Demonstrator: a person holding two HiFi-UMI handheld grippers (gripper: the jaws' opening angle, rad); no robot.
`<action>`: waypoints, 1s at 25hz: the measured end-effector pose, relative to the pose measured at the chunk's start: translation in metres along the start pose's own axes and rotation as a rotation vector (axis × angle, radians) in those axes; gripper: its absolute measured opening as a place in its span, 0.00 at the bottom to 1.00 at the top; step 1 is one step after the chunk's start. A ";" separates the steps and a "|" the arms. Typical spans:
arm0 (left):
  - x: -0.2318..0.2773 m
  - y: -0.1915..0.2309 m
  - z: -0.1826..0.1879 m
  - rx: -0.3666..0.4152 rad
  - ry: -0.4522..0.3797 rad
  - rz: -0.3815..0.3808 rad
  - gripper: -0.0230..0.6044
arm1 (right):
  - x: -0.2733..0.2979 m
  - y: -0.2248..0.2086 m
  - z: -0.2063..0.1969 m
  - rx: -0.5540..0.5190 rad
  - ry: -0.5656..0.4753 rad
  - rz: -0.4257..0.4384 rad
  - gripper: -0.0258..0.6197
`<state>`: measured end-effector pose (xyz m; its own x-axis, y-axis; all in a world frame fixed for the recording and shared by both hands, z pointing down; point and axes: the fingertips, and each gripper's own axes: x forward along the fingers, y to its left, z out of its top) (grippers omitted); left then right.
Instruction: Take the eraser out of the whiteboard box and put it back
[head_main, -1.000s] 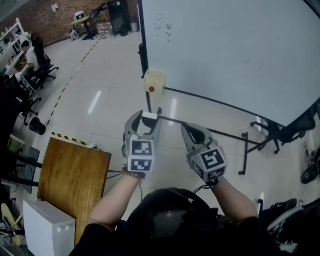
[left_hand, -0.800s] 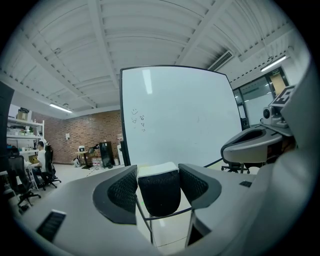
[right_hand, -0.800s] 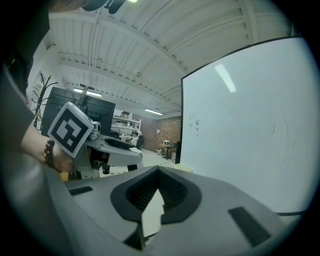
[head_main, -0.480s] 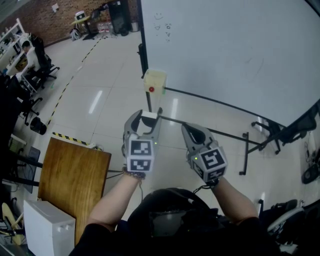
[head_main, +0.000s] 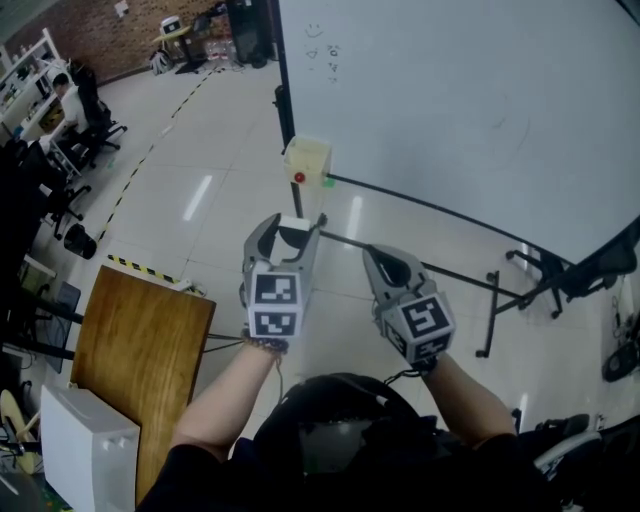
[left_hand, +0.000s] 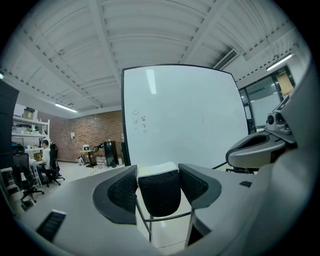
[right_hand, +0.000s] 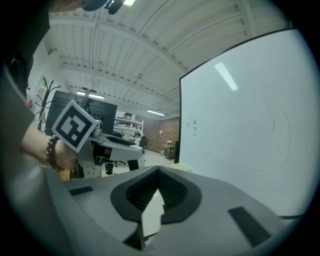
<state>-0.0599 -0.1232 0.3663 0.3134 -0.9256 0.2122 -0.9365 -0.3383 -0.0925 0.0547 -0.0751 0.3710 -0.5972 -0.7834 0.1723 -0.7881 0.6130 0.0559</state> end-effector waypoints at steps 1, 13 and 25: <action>0.001 -0.002 0.001 -0.002 -0.001 0.007 0.44 | -0.001 -0.002 0.000 -0.002 -0.002 0.007 0.08; 0.025 -0.007 0.008 -0.033 -0.001 0.070 0.44 | 0.000 -0.033 -0.022 0.007 0.033 0.072 0.08; 0.079 0.033 0.015 -0.046 -0.004 0.083 0.44 | 0.052 -0.058 -0.019 0.013 0.030 0.081 0.08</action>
<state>-0.0638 -0.2105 0.3658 0.2345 -0.9511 0.2012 -0.9656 -0.2519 -0.0652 0.0720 -0.1499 0.3952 -0.6546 -0.7276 0.2050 -0.7392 0.6729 0.0280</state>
